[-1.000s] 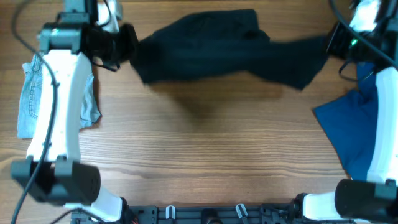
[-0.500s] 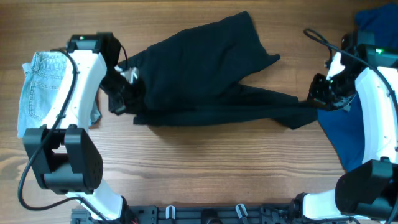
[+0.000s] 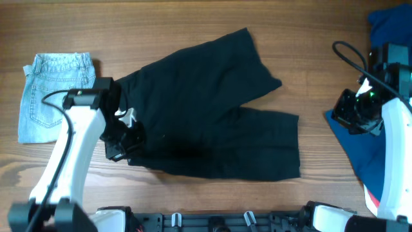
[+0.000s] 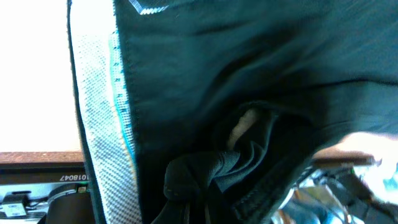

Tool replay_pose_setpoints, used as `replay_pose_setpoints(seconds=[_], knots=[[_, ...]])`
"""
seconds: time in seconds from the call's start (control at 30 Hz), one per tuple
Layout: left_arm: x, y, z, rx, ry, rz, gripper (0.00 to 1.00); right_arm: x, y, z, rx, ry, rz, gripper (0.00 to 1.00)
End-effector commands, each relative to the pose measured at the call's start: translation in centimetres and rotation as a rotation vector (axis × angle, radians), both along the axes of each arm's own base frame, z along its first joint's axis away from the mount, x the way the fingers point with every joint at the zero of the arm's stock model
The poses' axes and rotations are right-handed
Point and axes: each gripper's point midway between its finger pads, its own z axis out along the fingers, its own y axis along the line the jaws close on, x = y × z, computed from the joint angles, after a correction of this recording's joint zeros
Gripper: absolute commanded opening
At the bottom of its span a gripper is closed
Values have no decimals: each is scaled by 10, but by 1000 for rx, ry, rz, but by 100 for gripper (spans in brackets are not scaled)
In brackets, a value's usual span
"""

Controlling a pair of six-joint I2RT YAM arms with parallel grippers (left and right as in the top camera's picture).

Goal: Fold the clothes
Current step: 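Reach the right gripper to the lower right leg hem and grasp it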

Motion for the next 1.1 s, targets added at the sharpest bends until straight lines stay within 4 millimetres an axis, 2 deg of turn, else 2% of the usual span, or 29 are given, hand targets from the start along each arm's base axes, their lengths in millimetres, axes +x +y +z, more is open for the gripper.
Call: replay_pose_setpoints(seconds=[0.0, 0.07, 0.13, 0.2, 0.27, 0.4, 0.53, 0.77, 0.8, 0.9, 0.93, 1.07], knots=[[5, 11, 14, 77, -101, 127, 4, 4, -2, 16, -24, -102, -25, 4], [13, 11, 19, 73, -165, 134, 4, 19, 10, 22, 28, -185, 81, 4], [18, 11, 22, 71, -199, 136, 4, 25, 27, 23, 111, -217, 190, 4], [20, 11, 21, 70, -202, 136, 4, 19, 39, 18, 183, -178, 232, 7], [20, 11, 19, 71, -193, 135, 4, 12, 40, 10, 198, -134, 223, 9], [25, 11, 16, 71, -194, 135, 4, -5, 45, -23, 240, -31, 188, 13], [26, 11, 16, 71, -199, 136, 4, -26, 74, -62, 420, 49, 165, 12], [27, 11, 16, 70, -206, 135, 4, -62, 91, -123, 509, 187, -1, 18], [27, 11, 16, 70, -206, 135, 4, -66, 93, -130, 515, 200, -34, 20], [28, 11, 16, 70, -208, 135, 4, -75, 95, -147, 516, 226, -98, 45], [28, 11, 16, 70, -209, 135, 4, -78, 95, -155, 515, 230, -115, 48], [28, 11, 16, 70, -209, 135, 4, -85, 96, -174, 508, 236, -178, 47]])
